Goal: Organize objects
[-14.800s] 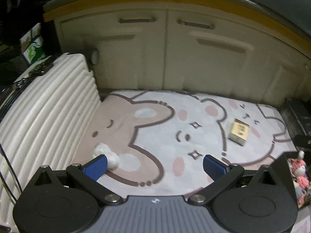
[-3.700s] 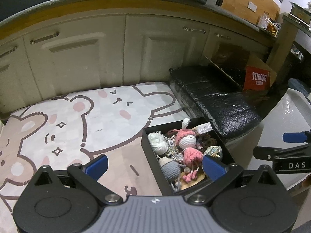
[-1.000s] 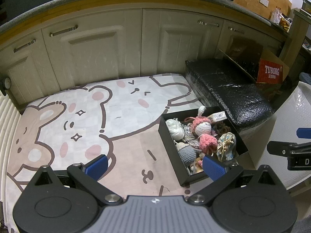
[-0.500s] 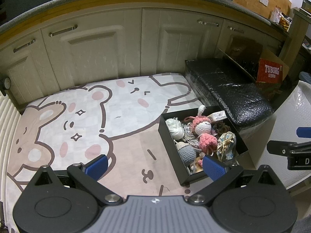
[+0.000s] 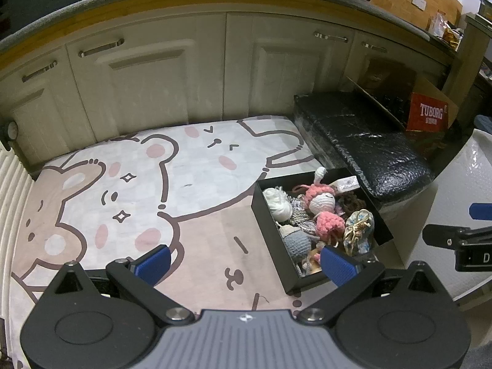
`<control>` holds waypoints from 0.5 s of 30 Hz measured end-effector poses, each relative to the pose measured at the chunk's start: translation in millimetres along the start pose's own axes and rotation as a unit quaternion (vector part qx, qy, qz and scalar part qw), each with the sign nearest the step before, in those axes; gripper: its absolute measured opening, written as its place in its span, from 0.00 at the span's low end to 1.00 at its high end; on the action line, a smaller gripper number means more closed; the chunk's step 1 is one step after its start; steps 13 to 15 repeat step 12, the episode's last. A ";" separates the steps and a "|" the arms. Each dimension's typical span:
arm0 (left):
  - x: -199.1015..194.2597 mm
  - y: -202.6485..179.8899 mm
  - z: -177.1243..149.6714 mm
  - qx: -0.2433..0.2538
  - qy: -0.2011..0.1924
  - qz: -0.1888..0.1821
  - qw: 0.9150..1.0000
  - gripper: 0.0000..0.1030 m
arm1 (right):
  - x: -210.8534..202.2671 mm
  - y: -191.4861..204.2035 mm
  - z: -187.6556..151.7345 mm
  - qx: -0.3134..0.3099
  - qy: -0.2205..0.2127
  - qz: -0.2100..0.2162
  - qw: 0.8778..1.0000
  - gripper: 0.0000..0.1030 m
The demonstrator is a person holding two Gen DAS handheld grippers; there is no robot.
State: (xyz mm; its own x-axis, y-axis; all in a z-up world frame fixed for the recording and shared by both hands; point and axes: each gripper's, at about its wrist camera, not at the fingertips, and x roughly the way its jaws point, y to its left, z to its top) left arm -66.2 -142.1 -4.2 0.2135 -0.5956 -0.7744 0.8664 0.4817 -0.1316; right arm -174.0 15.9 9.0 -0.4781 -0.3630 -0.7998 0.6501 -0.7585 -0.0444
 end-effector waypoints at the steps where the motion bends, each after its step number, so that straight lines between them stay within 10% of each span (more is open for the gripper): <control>1: 0.0 0.0 -0.1 0.001 0.000 0.000 1.000 0.99 | 0.0 0.0 0.0 0.000 0.000 0.000 1.000 0.97; 15: -0.1 -1.5 1.0 0.004 0.001 -0.003 1.000 0.99 | 0.3 0.4 -0.1 0.000 0.000 0.000 1.000 0.97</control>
